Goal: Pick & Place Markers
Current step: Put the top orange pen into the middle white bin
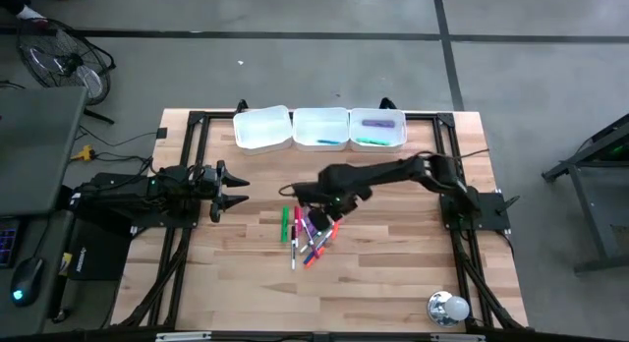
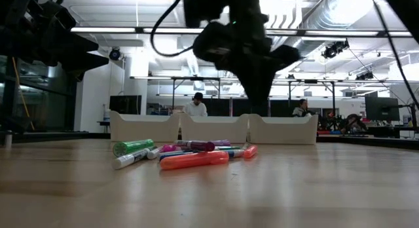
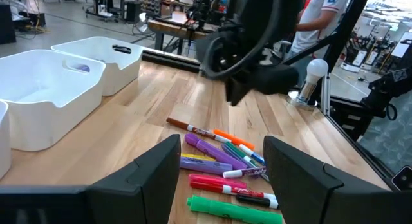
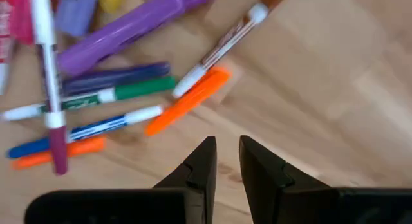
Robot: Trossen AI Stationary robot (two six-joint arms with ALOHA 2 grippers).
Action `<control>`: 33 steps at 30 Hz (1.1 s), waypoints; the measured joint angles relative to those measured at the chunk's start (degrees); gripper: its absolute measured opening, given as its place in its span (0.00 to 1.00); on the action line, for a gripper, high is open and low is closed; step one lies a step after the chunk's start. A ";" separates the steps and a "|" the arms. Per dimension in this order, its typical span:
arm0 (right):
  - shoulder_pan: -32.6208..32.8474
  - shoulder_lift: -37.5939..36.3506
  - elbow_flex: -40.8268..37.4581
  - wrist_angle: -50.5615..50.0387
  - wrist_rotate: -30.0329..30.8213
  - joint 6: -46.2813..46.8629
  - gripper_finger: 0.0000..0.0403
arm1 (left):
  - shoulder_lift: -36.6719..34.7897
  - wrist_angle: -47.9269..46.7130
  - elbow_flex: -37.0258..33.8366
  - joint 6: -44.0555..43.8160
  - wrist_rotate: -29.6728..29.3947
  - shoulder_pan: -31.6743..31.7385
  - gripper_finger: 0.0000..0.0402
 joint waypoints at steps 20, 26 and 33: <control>5.98 -6.46 -21.25 27.39 5.28 26.94 0.51 | 0.01 -0.02 0.00 -0.01 0.00 0.01 0.55; 5.43 -5.54 -21.25 27.81 5.18 26.94 0.55 | 0.00 -0.01 0.00 -0.01 0.00 0.01 0.55; 5.45 -3.64 -21.21 27.91 4.07 26.92 0.55 | 0.01 0.00 0.00 -0.01 0.00 0.02 0.55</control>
